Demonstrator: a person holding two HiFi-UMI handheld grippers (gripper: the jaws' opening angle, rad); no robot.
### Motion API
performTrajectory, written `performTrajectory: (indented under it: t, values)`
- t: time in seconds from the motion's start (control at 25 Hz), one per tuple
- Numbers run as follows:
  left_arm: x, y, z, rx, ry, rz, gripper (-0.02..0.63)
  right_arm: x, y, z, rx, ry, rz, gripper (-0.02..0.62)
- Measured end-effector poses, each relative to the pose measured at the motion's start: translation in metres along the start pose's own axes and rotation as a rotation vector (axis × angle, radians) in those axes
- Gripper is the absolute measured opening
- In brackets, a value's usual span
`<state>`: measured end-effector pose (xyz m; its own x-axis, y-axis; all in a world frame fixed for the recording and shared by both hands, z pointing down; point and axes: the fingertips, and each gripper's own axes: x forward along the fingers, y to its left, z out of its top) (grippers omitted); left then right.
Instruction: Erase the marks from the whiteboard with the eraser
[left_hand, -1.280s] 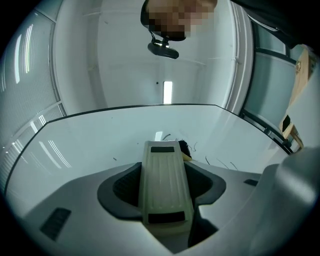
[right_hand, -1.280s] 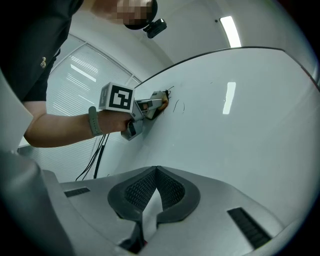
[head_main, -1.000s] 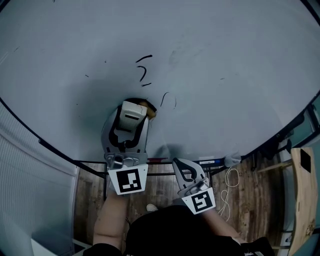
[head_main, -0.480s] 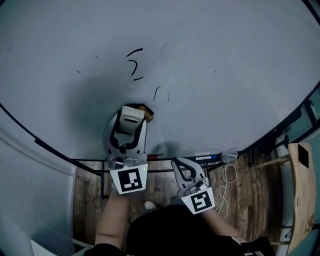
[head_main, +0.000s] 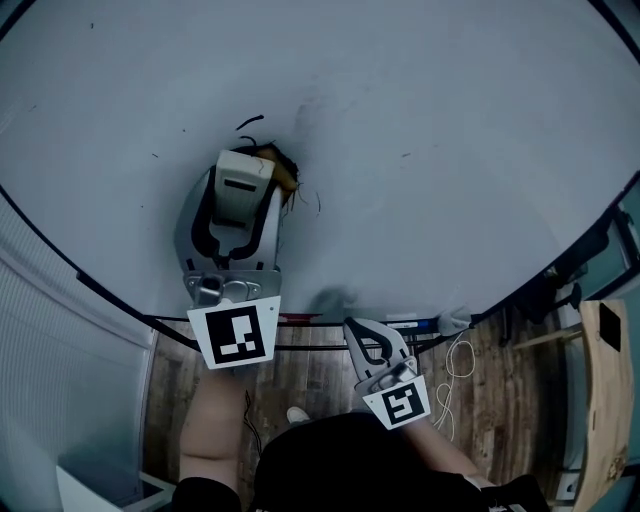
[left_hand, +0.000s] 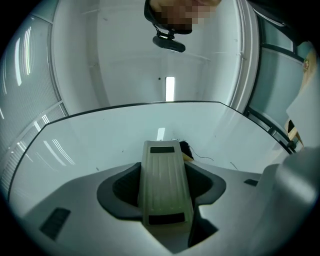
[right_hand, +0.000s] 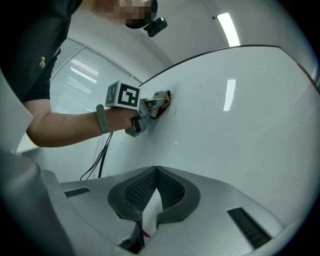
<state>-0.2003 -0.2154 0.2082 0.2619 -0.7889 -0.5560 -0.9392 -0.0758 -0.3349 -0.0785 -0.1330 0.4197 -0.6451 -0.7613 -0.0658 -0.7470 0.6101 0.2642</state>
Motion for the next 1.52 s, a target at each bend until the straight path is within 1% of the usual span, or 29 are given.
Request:
performTrajectory:
  t: [0.2,0.36,0.52,0.68,0.8,0.92,1.12,1.28,1.52]
  values:
    - [0.033,0.019,0.047,0.029,-0.051,0.018,0.262,-0.005,-0.014,0.016,0.007,-0.013,0.016,0.028]
    - [0.051,0.026,0.070,0.047,-0.094,0.033,0.262,-0.008,-0.025,0.023,-0.002,-0.023,0.025,0.028]
    - [0.064,0.028,0.089,0.039,-0.130,0.050,0.261,-0.012,-0.033,0.033,-0.014,-0.041,0.031,0.028]
    - [0.063,0.027,0.094,0.001,-0.156,0.073,0.259,-0.018,-0.040,0.039,-0.017,-0.044,0.032,0.028]
    - [0.057,0.014,0.087,0.003,-0.160,0.066,0.259,-0.026,-0.042,0.039,-0.013,-0.045,0.032,0.028]
    - [0.046,0.000,0.068,0.017,-0.144,0.068,0.259,-0.031,-0.044,0.037,-0.014,-0.047,0.037,0.028]
    - [0.027,-0.018,0.041,-0.024,-0.116,0.067,0.259,-0.039,-0.045,0.035,-0.015,-0.041,0.044,0.028]
    - [0.013,-0.028,0.020,-0.084,-0.090,0.075,0.259,-0.047,-0.045,0.027,-0.015,-0.027,0.049,0.028]
    - [-0.004,-0.049,-0.006,-0.109,-0.037,0.069,0.259,-0.055,-0.045,0.019,-0.007,-0.002,0.051,0.028]
